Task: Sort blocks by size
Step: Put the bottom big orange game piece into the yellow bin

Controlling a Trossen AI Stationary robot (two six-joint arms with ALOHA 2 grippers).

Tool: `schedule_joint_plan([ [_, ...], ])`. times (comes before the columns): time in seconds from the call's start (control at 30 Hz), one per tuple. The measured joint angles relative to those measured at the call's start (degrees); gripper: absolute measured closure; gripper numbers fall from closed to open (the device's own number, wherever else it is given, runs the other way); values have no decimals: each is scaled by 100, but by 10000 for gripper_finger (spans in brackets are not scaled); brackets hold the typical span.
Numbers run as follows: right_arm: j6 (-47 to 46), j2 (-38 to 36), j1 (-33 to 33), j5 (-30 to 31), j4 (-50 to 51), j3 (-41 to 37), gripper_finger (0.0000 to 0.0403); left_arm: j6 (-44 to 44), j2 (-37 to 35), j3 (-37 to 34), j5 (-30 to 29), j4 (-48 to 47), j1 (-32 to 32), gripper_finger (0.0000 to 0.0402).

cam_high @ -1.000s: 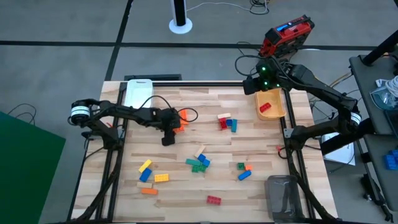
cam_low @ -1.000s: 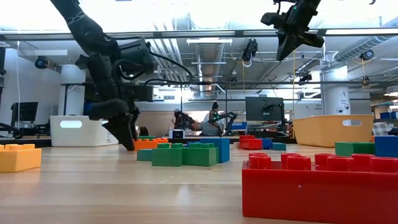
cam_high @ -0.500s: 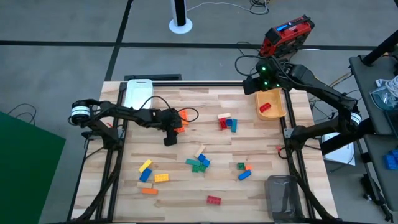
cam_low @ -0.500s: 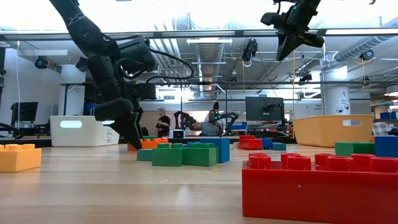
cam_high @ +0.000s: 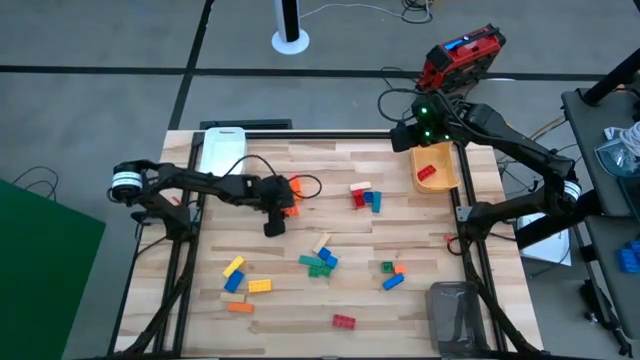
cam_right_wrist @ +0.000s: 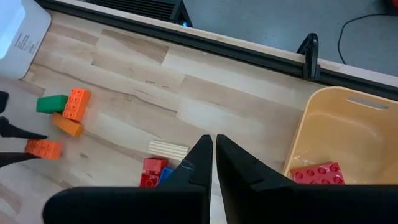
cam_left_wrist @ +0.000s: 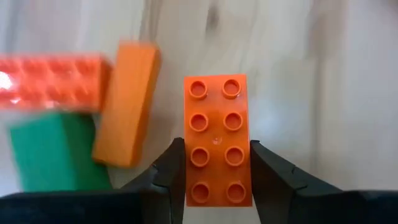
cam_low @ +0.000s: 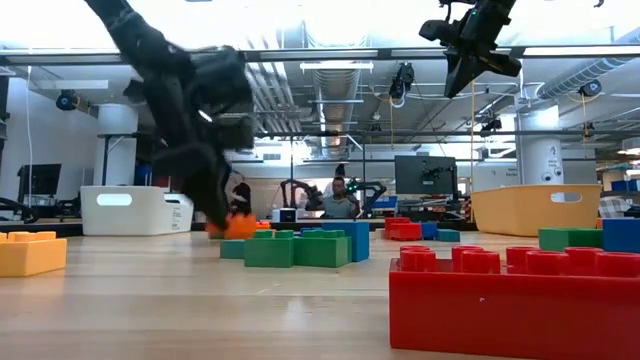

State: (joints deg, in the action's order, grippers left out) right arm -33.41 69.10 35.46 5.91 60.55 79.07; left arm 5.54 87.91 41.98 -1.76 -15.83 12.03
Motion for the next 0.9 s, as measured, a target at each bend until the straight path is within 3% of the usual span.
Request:
schedule_joint_plan([
  [0.3,-804,7,-182,-586,2,0,390,23,-417,886,-54,-394,-83,287],
  [0.67,-1613,504,-987,-1121,-403,-7,388,510,-423,2027,-372,-553,-79,287],
  [0.9,-1797,1071,-1272,-1773,-1841,-4,320,577,-424,2387,-511,-554,-79,287],
])
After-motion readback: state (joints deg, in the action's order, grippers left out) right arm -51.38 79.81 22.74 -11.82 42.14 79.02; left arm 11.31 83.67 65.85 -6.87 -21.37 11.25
